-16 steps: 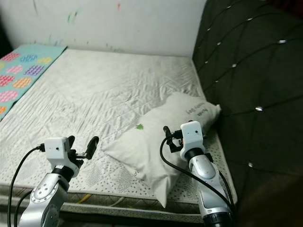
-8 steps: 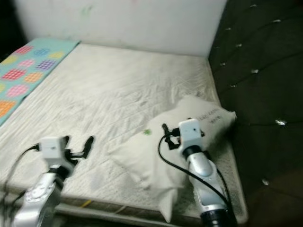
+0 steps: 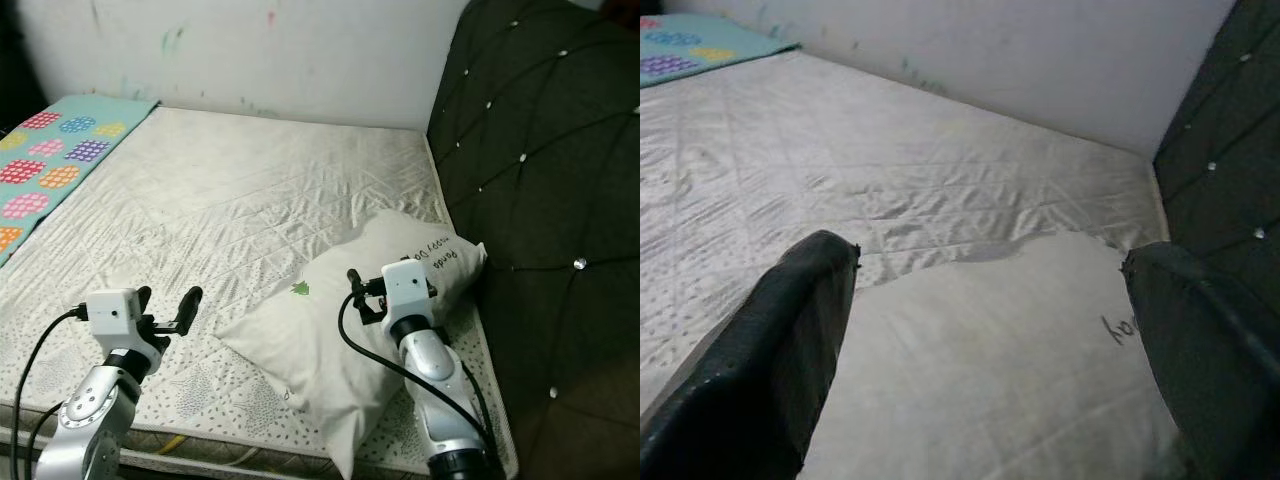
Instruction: Clean up the room
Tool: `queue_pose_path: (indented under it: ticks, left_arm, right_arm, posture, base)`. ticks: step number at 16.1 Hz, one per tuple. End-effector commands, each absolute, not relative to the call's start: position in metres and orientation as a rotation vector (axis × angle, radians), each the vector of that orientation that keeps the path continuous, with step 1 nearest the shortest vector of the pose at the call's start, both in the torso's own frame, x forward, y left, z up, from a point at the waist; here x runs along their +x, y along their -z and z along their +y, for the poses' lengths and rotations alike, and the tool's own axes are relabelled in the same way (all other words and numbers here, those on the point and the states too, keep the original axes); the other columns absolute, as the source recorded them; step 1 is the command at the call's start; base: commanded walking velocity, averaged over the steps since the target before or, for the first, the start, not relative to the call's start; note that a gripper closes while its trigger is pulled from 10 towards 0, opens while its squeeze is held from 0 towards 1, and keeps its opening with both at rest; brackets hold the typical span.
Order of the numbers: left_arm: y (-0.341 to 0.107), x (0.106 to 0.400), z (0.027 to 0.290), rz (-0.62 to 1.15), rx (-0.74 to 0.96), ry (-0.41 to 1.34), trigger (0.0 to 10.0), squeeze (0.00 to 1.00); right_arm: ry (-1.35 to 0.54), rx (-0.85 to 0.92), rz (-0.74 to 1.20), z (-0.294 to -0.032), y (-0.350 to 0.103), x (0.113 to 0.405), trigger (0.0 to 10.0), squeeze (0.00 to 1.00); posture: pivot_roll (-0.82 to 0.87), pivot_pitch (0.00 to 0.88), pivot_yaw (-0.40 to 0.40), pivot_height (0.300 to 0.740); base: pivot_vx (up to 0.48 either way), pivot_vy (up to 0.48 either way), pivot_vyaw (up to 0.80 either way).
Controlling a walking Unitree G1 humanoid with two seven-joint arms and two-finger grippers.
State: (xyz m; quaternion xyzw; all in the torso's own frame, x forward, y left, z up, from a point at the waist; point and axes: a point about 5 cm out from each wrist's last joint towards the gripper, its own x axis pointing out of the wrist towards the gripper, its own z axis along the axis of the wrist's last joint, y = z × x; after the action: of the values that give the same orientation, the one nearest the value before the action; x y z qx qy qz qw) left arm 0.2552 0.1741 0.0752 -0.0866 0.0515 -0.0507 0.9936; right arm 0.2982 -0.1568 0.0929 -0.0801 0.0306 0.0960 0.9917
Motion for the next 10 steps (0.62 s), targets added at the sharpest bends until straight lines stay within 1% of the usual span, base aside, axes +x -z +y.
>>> queue_pose_path:
  ticks: [1,4,7,10]
  left_arm:
    - [-0.0755,0.2558,0.1709,0.108,-0.172,0.119,10.0,0.0]
    - [-0.0746,0.2553,0.1708,0.112,-0.174,0.118,10.0,0.0]
    - [-0.0751,0.2546,0.1709,0.113,-0.168,0.114,10.0,0.0]
    - [-0.0774,0.2546,0.1715,0.11,-0.168,0.107,10.0,0.0]
  right_arm:
    - [-0.176,-0.166,0.057,-0.1624,-0.0947,0.2993,10.0,0.0]
    - [-0.18,-0.165,0.059,-0.1619,-0.0938,0.299,10.0,0.0]
    - [-0.2,-0.162,0.045,-0.1568,-0.0956,0.2984,10.0,0.0]
    - [-0.213,-0.066,0.063,-0.1533,-0.0954,0.2958,10.0,0.0]
  posture:
    - [-0.1,0.0,-0.012,0.74]
    - [-0.1,0.0,-0.013,0.74]
    - [-0.09,0.0,-0.015,0.74]
    - [-0.08,0.0,-0.023,0.74]
  base:
    - [0.0,0.0,-0.8]
    - [0.0,0.0,-0.8]
    - [0.0,0.0,0.0]
    - [0.0,0.0,0.0]
